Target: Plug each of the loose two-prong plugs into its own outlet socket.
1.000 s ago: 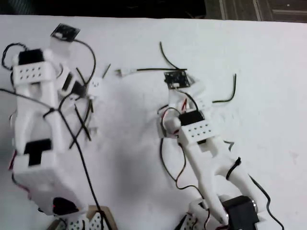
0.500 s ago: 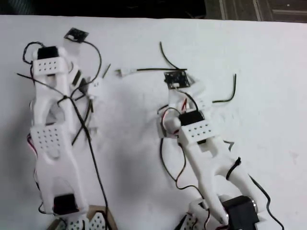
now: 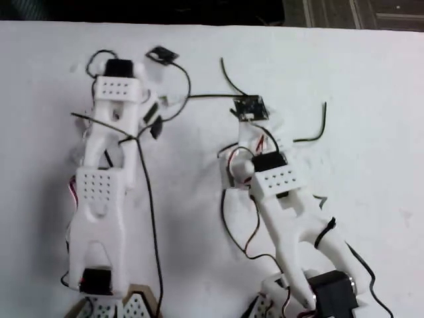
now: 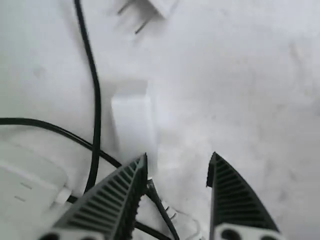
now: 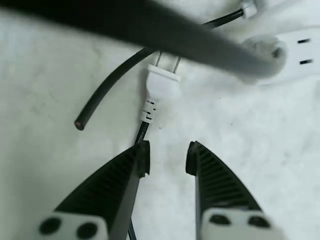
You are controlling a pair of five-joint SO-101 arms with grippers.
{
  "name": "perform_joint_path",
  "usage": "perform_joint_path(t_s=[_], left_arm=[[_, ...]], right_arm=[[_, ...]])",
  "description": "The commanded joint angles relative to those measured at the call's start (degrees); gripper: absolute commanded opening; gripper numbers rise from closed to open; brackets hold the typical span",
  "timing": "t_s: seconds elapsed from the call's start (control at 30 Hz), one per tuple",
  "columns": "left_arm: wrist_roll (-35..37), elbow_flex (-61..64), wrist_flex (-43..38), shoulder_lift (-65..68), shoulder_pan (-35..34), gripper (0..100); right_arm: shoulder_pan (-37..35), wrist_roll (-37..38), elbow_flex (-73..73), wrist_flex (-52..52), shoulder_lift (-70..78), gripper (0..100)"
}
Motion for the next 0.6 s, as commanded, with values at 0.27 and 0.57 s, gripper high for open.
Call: perform_joint_path(t_s=[0.27,0.57], left_arm=[[0.7,-0.9,0.5,-2.9,0.7,20],[0.7,-1.1,-3.0,-12.1,-5.9,20]], right_arm=[[0.7,0.2,-0.4,-0.6,-2.2,12.3],[0.6,0.2,-0.3,-0.5,-2.2,12.3]])
